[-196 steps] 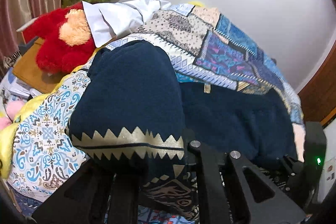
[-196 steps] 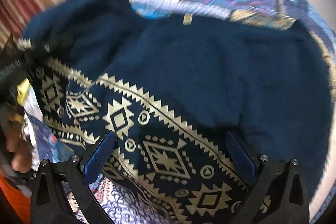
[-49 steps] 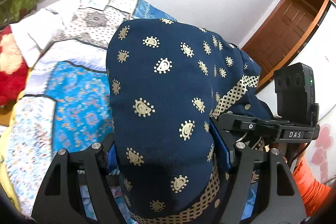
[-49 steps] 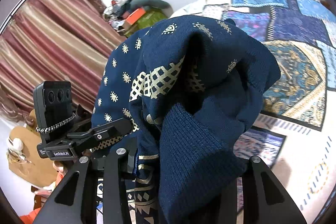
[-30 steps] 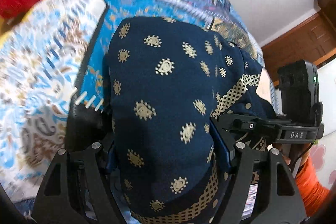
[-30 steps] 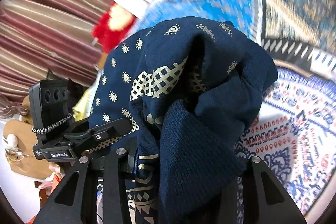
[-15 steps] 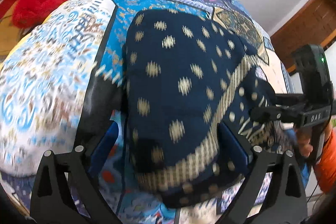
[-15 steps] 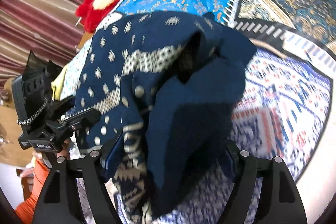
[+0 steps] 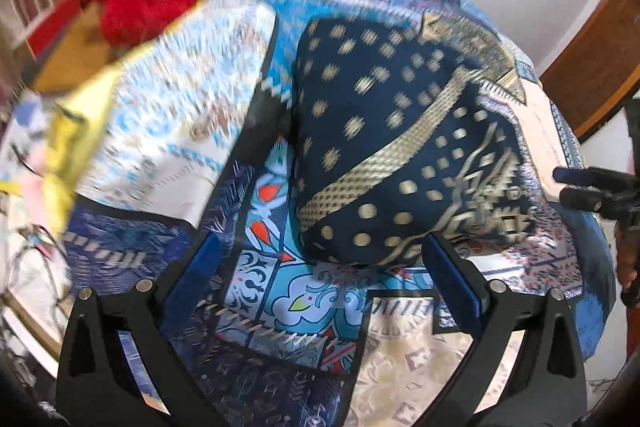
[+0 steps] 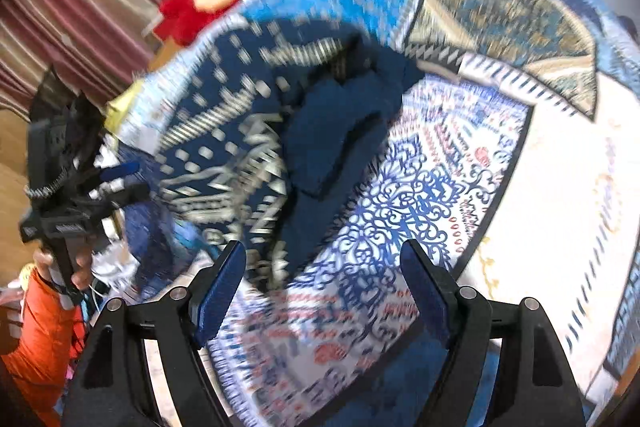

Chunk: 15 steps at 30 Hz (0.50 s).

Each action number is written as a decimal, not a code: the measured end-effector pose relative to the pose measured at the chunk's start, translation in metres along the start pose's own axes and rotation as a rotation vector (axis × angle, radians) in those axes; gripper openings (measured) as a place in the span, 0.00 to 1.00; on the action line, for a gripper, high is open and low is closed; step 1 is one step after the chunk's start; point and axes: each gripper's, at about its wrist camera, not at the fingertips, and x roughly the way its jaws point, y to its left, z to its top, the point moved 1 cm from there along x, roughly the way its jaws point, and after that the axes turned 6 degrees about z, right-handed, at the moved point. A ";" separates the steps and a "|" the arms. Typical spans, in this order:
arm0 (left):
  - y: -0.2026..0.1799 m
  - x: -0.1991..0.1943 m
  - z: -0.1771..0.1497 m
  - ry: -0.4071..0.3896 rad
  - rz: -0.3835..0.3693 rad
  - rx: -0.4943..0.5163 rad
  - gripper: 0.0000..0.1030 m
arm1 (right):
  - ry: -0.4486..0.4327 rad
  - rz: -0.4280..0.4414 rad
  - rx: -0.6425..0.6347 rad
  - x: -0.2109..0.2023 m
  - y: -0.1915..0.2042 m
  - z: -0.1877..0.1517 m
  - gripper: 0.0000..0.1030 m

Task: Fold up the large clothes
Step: 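Release the folded hoodie and raise both grippers away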

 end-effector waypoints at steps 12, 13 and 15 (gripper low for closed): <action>-0.044 -0.220 0.017 -0.591 -0.071 0.042 0.99 | -0.598 -0.011 -0.179 -0.172 0.120 -0.013 0.75; -0.046 -0.236 0.014 -0.639 -0.074 0.043 0.99 | -0.638 -0.015 -0.192 -0.183 0.128 -0.016 0.75; -0.049 -0.261 0.006 -0.716 -0.070 0.048 0.99 | -0.731 -0.024 -0.218 -0.205 0.148 -0.029 0.75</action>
